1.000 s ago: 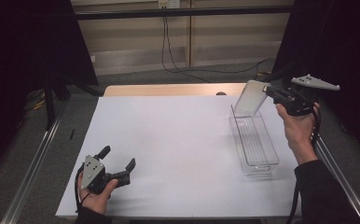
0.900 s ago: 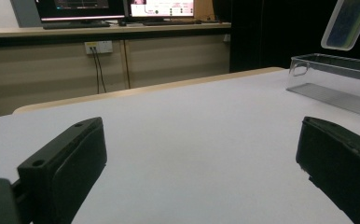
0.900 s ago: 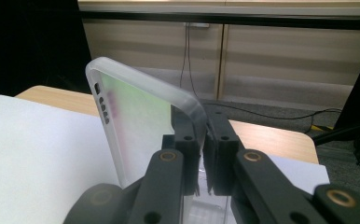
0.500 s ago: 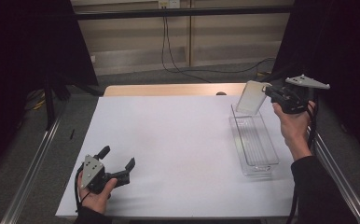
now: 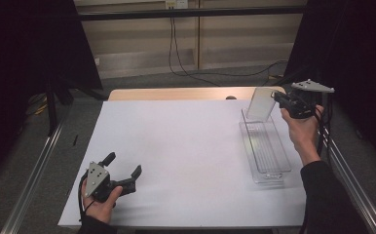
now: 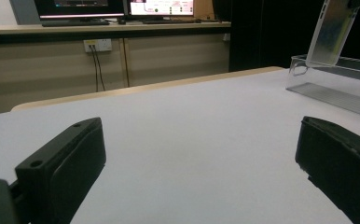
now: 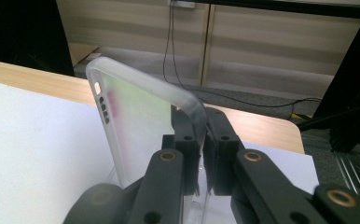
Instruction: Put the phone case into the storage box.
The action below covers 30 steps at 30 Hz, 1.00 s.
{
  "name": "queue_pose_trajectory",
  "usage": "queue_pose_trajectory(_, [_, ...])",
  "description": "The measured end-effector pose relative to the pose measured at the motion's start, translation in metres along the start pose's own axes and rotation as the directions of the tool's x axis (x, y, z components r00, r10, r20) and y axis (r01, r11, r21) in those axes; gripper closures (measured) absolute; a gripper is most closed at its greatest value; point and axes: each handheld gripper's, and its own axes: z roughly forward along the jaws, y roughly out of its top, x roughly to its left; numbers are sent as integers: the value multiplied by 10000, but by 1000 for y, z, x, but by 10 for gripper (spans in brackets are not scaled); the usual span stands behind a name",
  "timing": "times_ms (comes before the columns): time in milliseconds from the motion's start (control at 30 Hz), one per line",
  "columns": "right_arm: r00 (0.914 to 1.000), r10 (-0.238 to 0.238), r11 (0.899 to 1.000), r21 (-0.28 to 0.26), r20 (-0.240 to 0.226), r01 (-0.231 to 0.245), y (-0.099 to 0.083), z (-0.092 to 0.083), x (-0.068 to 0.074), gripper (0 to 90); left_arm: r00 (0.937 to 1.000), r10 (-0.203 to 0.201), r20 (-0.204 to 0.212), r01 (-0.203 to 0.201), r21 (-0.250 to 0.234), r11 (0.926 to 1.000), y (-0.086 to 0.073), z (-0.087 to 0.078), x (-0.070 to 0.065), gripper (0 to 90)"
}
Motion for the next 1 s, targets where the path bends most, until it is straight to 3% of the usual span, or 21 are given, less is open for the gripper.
queue_pose_trajectory(333, [9995,-301,9993,232,81,299,-7,14,5,849,9998,150,157,-151,109,9998,1,0,-2,17])
queue_pose_trajectory(1000, [9967,-782,9957,516,206,770,-16,34,13,850,9999,64,161,-65,93,9999,1,0,-2,18])
